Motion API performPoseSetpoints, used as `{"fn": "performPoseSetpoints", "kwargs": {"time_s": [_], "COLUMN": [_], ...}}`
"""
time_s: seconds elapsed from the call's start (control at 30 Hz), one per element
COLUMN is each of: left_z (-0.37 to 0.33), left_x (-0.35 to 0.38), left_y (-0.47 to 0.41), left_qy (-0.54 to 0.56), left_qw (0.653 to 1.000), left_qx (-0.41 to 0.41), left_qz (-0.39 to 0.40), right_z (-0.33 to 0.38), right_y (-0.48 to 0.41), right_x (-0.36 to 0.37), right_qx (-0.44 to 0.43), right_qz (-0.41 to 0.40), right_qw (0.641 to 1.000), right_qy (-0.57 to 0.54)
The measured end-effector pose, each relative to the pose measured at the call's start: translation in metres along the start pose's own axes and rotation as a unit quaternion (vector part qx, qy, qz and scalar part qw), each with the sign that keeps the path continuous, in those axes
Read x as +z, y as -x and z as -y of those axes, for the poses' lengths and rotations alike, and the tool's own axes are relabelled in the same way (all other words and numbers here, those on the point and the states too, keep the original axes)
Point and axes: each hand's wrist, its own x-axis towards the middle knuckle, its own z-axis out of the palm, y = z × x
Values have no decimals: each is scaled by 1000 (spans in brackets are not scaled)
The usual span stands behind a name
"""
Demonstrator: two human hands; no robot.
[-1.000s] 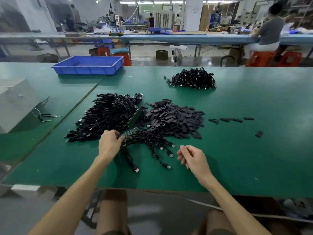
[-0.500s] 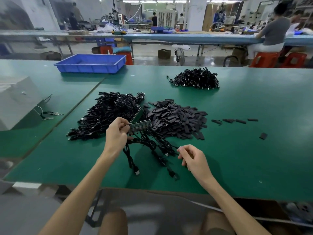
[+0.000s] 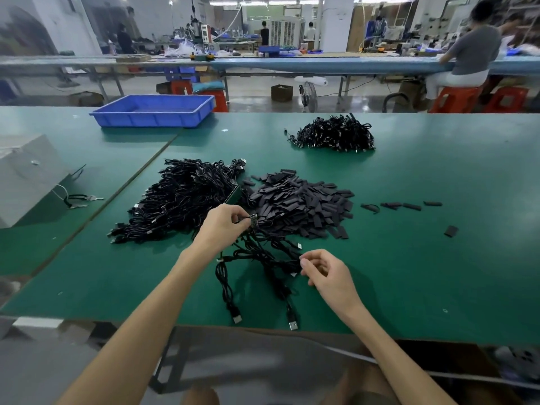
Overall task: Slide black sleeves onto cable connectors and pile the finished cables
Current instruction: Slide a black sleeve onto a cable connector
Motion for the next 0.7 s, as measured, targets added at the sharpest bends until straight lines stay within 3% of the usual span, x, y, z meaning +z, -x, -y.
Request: {"fn": "performPoseSetpoints", "kwargs": {"time_s": [0.1,0.2,0.37,0.53,0.7], "left_z": [-1,0,-6,-8,-7], "left_x": [7,19,37,50,60], "left_y": [1,6,19,29,36], "left_qy": [15,25,90,116,106], "left_qw": [1000,999,994,991,993], "left_qx": [4,19,51,48,22], "left_qz": [8,-10,-38,-53,-42], "right_z": [1,4,27,45,39], "right_y": [0,-5,-31,-48,-51], "right_x": [1,3,18,38,41], "right_qx": [-15,-63,-120,-85,-40], "right_qz": [-43,-84,-32,17,-15], "right_qw": [999,991,973,985,988], "right_qy": [3,88,195,151,151]}}
